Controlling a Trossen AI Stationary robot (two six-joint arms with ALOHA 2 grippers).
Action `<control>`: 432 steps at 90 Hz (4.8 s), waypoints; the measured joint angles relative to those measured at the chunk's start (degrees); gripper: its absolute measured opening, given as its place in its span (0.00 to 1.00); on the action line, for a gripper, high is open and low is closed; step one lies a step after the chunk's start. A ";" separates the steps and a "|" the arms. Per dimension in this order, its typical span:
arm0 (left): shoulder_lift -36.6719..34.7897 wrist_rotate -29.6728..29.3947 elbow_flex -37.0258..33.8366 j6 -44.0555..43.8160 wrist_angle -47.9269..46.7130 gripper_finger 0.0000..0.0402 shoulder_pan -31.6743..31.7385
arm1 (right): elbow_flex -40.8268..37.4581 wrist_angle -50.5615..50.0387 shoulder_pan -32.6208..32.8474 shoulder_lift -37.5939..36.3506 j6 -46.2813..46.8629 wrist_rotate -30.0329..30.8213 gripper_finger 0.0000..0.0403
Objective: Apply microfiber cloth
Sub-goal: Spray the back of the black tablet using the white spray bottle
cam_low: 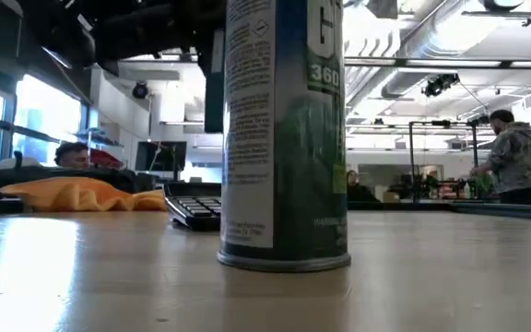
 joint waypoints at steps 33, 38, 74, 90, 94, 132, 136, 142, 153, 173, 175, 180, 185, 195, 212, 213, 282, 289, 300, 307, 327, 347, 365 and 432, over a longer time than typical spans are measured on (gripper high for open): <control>-4.76 -24.40 -0.22 10.90 -10.00 0.03 -13.16 | -10.93 11.39 0.44 0.21 5.23 2.62 0.00; -4.52 -25.73 -0.22 11.08 -9.90 0.03 -14.27 | -10.93 12.81 0.77 0.17 5.65 2.64 0.00; -4.33 -34.57 -0.24 10.81 -9.76 0.03 -19.48 | -22.51 24.07 0.56 -6.33 8.77 2.99 0.00; -4.33 -37.24 -0.24 9.97 -9.63 0.03 -20.99 | -42.74 44.89 -2.10 -20.25 11.59 3.78 0.00; -4.33 -37.79 -0.24 9.97 -9.47 0.03 -21.02 | -46.93 50.80 -2.72 -22.66 13.52 3.16 0.00; 2.13 -36.12 -0.21 6.19 -3.52 0.03 -15.44 | -55.82 61.06 -5.11 -23.74 21.14 -10.39 0.00; 3.37 -36.36 -0.20 7.29 -1.66 0.03 -15.83 | -55.82 60.95 -4.64 -23.65 21.13 -10.32 0.00; 5.13 -37.31 -0.19 8.98 1.46 0.03 -17.04 | -55.82 61.26 -3.64 -23.58 20.98 -10.31 0.00; 6.98 -40.97 -0.13 12.20 5.79 0.03 -19.60 | -55.78 63.51 -2.40 -21.48 20.55 -8.98 0.00; 7.34 -45.33 -0.11 14.94 7.47 0.03 -23.28 | -55.91 66.95 -2.97 -18.21 21.55 -7.91 0.00; 7.32 -45.40 -0.11 15.00 7.48 0.03 -23.58 | -55.87 67.08 -2.97 -18.08 21.57 -7.91 0.00; 7.32 -46.16 -0.11 15.03 7.42 0.03 -24.29 | -55.85 66.75 -2.97 -17.89 21.42 -7.35 0.00; 7.34 -47.70 -0.11 15.50 7.50 0.03 -25.10 | -55.85 66.62 -2.83 -17.86 20.82 -5.94 0.00; 7.32 -49.91 -0.11 16.61 8.31 0.03 -26.38 | -55.85 66.27 -2.44 -17.88 20.42 -4.51 0.00; 7.32 -50.44 -0.09 17.75 9.64 0.03 -27.48 | -60.01 73.55 -2.36 -17.53 22.39 -3.10 0.00; 7.32 -50.45 -0.09 17.76 9.64 0.03 -27.53 | -60.43 74.44 -2.36 -17.53 22.62 -3.10 0.00; 7.32 -50.40 -0.09 17.70 9.46 0.03 -27.64 | -64.06 78.34 -1.67 -17.53 24.61 -0.60 0.00; 7.32 -50.37 -0.09 17.70 9.46 0.03 -27.64 | -64.04 77.87 -1.31 -17.55 24.24 0.96 0.00; 7.32 -50.37 -0.09 17.52 9.48 0.03 -27.64 | -63.98 77.33 -1.03 -17.57 23.99 1.42 0.00; 7.32 -50.33 -0.09 17.51 9.48 0.03 -27.64 | -63.95 76.92 -1.03 -17.59 24.00 1.40 0.00; 7.32 -51.39 -0.09 19.48 11.26 0.03 -27.51 | -63.91 76.04 -1.03 -17.65 23.92 1.41 0.00; 6.28 -53.70 -0.09 20.58 11.38 0.03 -27.51 | -63.78 75.57 -1.03 -19.07 23.52 1.38 0.00; 6.25 -53.72 -0.09 20.72 11.25 0.03 -27.57 | -63.54 74.88 -0.59 -19.65 23.92 1.38 0.00; 6.25 -53.44 -0.09 20.32 11.08 0.03 -27.60 | -63.39 73.72 1.92 -18.47 23.30 6.42 0.00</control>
